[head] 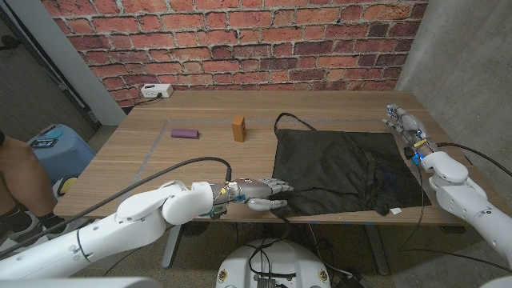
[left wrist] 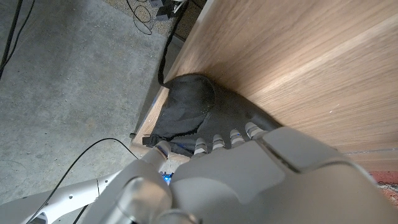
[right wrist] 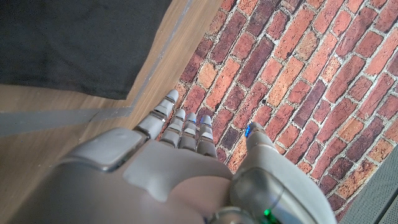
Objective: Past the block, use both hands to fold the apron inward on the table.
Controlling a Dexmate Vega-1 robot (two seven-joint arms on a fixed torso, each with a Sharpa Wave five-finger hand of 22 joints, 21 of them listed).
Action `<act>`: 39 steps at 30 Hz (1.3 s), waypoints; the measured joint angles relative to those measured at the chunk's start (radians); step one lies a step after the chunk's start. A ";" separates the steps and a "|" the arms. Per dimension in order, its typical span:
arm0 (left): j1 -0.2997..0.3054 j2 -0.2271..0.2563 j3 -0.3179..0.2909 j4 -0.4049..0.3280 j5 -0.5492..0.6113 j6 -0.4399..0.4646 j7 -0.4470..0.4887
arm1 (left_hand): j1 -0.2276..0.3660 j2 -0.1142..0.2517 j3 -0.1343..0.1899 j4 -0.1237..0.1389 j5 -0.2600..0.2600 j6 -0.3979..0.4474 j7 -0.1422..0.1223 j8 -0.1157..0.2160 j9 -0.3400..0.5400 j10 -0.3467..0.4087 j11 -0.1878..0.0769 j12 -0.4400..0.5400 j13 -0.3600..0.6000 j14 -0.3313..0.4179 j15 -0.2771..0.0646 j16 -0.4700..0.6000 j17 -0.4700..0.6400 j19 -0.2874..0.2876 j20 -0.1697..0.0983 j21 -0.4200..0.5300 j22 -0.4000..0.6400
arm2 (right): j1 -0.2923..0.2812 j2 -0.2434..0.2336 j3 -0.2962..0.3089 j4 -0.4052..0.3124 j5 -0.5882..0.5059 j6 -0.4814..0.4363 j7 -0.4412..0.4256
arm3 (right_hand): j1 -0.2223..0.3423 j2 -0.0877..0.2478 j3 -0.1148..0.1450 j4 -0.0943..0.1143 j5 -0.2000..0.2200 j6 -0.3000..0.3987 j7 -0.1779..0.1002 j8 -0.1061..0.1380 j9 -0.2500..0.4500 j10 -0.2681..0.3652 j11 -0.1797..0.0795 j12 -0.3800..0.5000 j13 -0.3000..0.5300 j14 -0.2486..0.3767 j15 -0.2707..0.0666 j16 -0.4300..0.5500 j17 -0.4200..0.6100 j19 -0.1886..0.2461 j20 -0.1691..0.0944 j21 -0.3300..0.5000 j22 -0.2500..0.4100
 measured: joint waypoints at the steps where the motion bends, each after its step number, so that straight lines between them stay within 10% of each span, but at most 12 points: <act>1: -0.001 -0.001 0.002 0.000 0.005 0.003 -0.004 | 0.000 0.000 0.000 0.000 0.000 -0.003 0.002 0.000 0.000 0.000 0.000 0.000 0.000 0.000 0.000 0.000 0.000 0.002 -0.001 0.000 0.000 | 0.002 0.000 -0.001 0.003 0.000 0.000 0.000 | 0.000 0.000 0.000 0.000 0.000 0.000 0.000 0.000 0.000 0.000 0.000 0.000 0.000 0.000 0.000 0.000 0.000 0.000 0.000 0.000 0.000; 39: -0.085 -0.062 0.068 0.042 0.048 0.005 -0.105 | 0.000 0.000 -0.029 0.001 0.000 0.016 0.015 -0.005 0.000 0.020 -0.002 0.004 0.000 0.000 0.000 0.008 0.000 0.001 -0.001 0.015 0.000 | -0.007 -0.043 -0.015 -0.035 -0.053 -0.063 -0.047 | 0.017 0.001 0.007 -0.024 0.000 0.013 0.009 0.008 0.000 0.034 0.016 0.013 0.000 0.028 0.001 0.005 -0.005 0.031 -0.002 0.012 0.000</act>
